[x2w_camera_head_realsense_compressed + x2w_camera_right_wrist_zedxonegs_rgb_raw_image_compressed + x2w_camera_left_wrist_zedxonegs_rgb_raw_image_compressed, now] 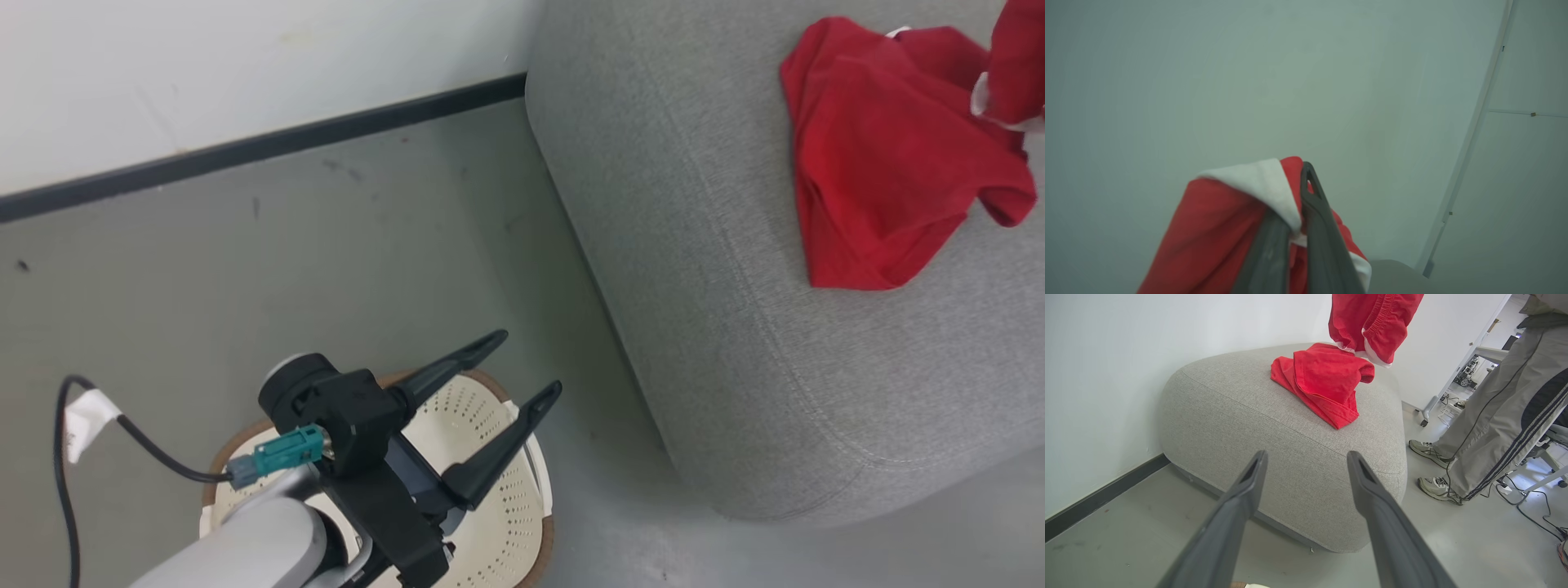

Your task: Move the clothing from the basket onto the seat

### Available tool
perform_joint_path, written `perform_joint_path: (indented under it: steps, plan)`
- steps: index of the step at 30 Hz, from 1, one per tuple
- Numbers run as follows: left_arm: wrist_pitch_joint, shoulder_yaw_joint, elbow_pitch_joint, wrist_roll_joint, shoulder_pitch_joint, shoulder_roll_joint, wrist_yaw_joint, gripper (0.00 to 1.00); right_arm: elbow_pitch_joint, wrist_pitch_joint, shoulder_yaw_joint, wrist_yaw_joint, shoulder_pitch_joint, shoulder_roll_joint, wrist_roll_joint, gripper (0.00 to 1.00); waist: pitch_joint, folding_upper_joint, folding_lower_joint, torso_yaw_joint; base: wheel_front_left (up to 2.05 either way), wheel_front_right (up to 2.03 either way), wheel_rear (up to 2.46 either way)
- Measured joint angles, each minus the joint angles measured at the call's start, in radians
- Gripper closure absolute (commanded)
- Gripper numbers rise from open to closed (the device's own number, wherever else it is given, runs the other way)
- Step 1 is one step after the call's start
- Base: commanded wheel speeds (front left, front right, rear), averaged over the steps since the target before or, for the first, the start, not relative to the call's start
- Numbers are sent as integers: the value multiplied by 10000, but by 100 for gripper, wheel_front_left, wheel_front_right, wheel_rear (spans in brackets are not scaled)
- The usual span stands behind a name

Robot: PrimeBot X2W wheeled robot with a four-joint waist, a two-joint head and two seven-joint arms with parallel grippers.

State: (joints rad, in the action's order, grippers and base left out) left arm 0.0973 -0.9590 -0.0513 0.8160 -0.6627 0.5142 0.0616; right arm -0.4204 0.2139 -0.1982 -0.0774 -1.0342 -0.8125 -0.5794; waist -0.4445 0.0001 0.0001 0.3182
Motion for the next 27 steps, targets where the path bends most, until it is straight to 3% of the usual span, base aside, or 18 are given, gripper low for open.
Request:
perform_joint_path:
  steps: [7, 13, 18, 27]
  plan:
    - [-88, 111, -226, -2, -219, 178, 4, 0, -487, -8, 23, -207, 249, 104, 111, 100, -669, 0, 0, -216, 0, 0, 0]
    - [-88, 190, -253, -4, -520, 173, 92, 0, -1057, -314, -675, -282, 392, 690, 500, 100, -1164, 0, 1, -486, 0, 0, 0]
    - [-61, 234, -173, -4, -523, 209, 102, 0, -1806, -922, -1563, -282, 422, 1425, 863, 100, -1404, 0, 1, -747, 0, 0, 0]
    - [117, 307, 88, -2, -691, 192, 194, 0, -3409, -2385, -1958, -165, 438, 1866, 702, 100, -1493, 0, 0, -1002, 0, 0, 0]
